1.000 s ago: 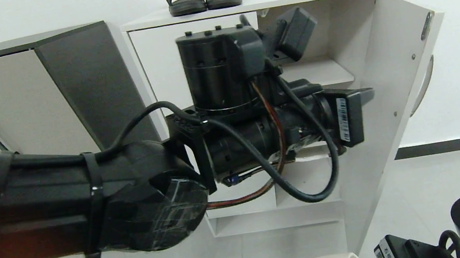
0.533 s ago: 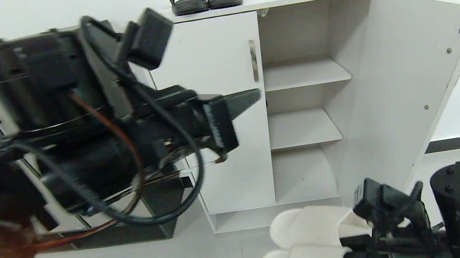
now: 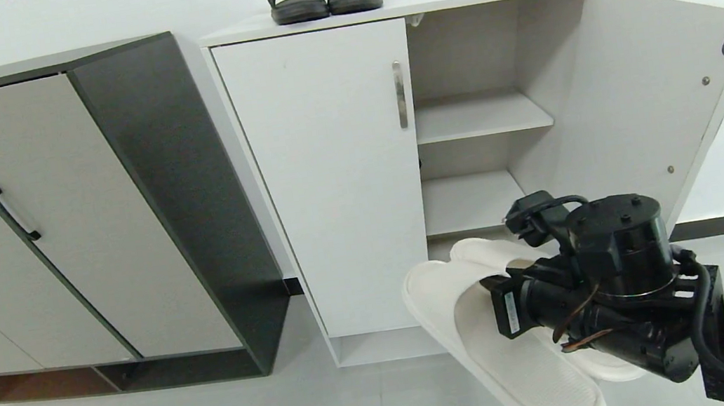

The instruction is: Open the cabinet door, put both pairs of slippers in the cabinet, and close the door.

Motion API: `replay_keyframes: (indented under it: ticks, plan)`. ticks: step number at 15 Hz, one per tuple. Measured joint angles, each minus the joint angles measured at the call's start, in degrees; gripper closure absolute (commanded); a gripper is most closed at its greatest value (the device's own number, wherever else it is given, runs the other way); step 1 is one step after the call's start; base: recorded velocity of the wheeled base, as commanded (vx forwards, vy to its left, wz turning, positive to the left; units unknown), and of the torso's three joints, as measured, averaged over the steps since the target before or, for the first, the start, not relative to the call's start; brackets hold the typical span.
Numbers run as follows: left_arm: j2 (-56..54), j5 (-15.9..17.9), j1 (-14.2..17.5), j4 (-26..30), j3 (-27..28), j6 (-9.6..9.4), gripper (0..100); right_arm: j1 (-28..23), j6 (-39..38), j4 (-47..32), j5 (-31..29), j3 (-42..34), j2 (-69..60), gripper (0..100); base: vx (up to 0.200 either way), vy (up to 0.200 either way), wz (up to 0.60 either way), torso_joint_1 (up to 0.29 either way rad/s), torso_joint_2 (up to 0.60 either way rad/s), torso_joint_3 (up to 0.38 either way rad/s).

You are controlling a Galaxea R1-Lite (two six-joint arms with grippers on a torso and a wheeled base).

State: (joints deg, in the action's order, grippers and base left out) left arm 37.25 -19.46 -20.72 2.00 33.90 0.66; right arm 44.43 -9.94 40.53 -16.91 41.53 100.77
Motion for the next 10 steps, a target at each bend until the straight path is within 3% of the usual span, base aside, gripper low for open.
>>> replay_keyframes:
  ticks: [3, 5, 8, 9, 10]
  plan:
    - [-18.19, -2.19, 13.26, 3.01, -13.9, -2.1, 100, 0.05, 0.06, 0.0, -0.16, 0.06, 1.41, 100, 0.0, 0.0, 0.0, 0.0, 0.0, 0.0]
    - [-27.31, -0.84, 17.92, 3.01, -23.93, -2.86, 100, -0.06, 0.09, 0.22, -0.24, -0.09, 1.88, 100, 0.0, 0.0, 0.0, 0.0, 0.0, 0.0]
    - [-34.39, 18.44, 20.15, -3.34, -31.71, -2.6, 100, 0.16, 0.15, 2.22, -0.27, -0.59, 2.76, 100, 0.0, 0.0, 0.0, 0.0, 0.0, 0.0]
    - [-35.39, 21.83, 20.46, -2.07, -32.63, -2.79, 100, 0.16, 0.2, 3.34, -0.3, -0.68, 3.19, 100, 0.0, 0.0, 0.0, 0.0, 0.0, 0.0]
    - [-36.07, 22.87, 20.61, -1.54, -33.27, -3.06, 100, 0.21, 0.17, 3.85, -0.39, -0.83, 3.51, 100, 0.0, 0.0, 0.0, 0.0, 0.0, 0.0]
